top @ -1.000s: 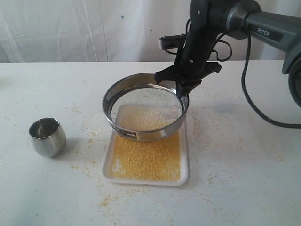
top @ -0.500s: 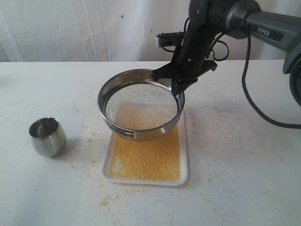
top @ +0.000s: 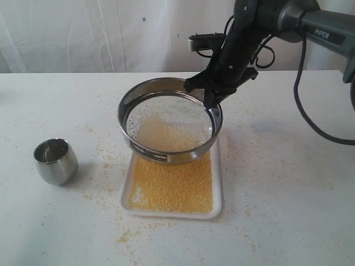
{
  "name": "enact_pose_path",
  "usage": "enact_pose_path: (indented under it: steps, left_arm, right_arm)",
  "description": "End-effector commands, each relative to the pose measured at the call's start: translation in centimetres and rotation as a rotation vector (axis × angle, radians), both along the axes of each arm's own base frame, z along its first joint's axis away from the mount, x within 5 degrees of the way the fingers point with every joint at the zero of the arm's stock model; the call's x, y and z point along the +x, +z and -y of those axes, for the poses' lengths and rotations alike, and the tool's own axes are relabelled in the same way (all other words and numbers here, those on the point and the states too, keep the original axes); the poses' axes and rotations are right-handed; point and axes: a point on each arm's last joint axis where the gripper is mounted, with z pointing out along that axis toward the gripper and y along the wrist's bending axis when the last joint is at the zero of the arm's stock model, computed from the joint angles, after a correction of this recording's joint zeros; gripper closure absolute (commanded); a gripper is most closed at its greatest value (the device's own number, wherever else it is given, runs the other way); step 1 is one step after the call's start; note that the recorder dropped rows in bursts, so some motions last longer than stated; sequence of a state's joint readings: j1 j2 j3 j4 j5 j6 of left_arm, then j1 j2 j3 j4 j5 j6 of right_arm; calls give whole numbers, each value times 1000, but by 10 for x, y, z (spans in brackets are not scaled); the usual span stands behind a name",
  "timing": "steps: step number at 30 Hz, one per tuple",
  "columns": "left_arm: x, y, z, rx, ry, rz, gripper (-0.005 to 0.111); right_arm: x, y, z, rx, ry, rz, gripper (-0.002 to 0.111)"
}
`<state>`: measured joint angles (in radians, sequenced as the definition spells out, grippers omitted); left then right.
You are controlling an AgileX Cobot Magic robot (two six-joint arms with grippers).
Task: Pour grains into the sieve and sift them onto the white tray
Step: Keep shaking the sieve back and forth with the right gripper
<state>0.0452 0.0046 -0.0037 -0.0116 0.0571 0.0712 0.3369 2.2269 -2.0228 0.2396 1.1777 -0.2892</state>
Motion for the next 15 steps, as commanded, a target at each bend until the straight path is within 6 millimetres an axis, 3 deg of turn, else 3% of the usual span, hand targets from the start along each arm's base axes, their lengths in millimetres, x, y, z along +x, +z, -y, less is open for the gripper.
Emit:
enact_pose_path:
  steps: [1,2,4,5,8,11,15]
  left_arm:
    - [0,-1,0,-10,1,5,107]
    - [0,-1,0,-10,1,5,107]
    - [0,-1,0,-10,1,5,107]
    - [0,-1,0,-10,1,5,107]
    - [0,-1,0,-10,1,5,107]
    - [0,-1,0,-10,1,5,107]
    - [0,-1,0,-10,1,5,107]
  right_arm:
    - [4,13,12,-55,-350,32,108]
    - [2,14,9,-29,-325,12,108]
    - [-11,16,-10,65,175,18,108]
    - [-11,16,-10,51,226,37,108]
    - [-3,14,8,-61,-226,-12,108]
    - [-9,16,-4,0,61,4,108]
    - [-20,13,-7,38,-17,-66,108]
